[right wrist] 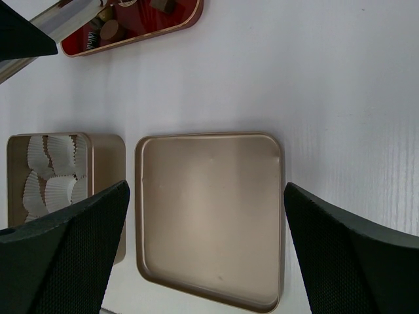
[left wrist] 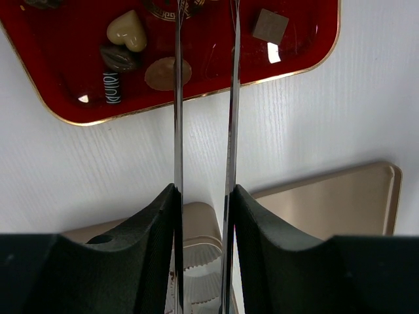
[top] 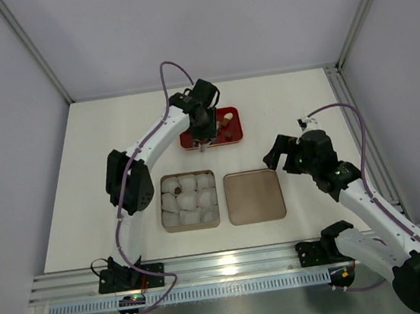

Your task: Pack the chocolate

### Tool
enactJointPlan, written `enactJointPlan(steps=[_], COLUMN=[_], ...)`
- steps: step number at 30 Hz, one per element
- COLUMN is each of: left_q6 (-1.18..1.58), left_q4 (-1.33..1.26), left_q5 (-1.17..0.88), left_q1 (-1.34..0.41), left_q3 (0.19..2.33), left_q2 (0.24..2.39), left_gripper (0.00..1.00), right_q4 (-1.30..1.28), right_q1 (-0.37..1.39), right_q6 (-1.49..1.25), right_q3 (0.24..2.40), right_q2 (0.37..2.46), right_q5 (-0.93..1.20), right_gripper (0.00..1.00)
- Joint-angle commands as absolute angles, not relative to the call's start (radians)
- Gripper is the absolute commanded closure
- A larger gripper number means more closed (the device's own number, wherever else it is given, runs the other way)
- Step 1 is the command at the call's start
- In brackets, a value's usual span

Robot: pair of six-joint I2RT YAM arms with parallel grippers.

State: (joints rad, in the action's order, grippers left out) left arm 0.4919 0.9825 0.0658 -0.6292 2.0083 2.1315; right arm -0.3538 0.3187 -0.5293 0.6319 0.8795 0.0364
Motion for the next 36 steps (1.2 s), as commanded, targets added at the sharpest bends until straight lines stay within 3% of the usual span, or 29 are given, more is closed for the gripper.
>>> enactJointPlan(steps=[1, 22, 36], left_q6=[0.485, 0.462, 0.498], left_q4=[0.953, 1.014, 1.029], left_q5=[0.057, 0.112, 0.068], left_q1=[-0.632, -0.632, -0.632], left_q3=[2.051, 2.098, 1.948], left_q2=[2.14, 2.065, 1.841], left_gripper=[0.62, 0.7, 0.7], right_q4=[-0.321, -0.291, -0.27], right_q1=[0.318, 0.318, 0.318], right_q6=[-0.519, -0.528, -0.535], right_q3=[0.66, 0.643, 0.637], right_q2=[0.884, 0.9, 0.913], right_q5=[0.028, 0.04, 0.043], right_gripper=[0.0, 0.0, 0.0])
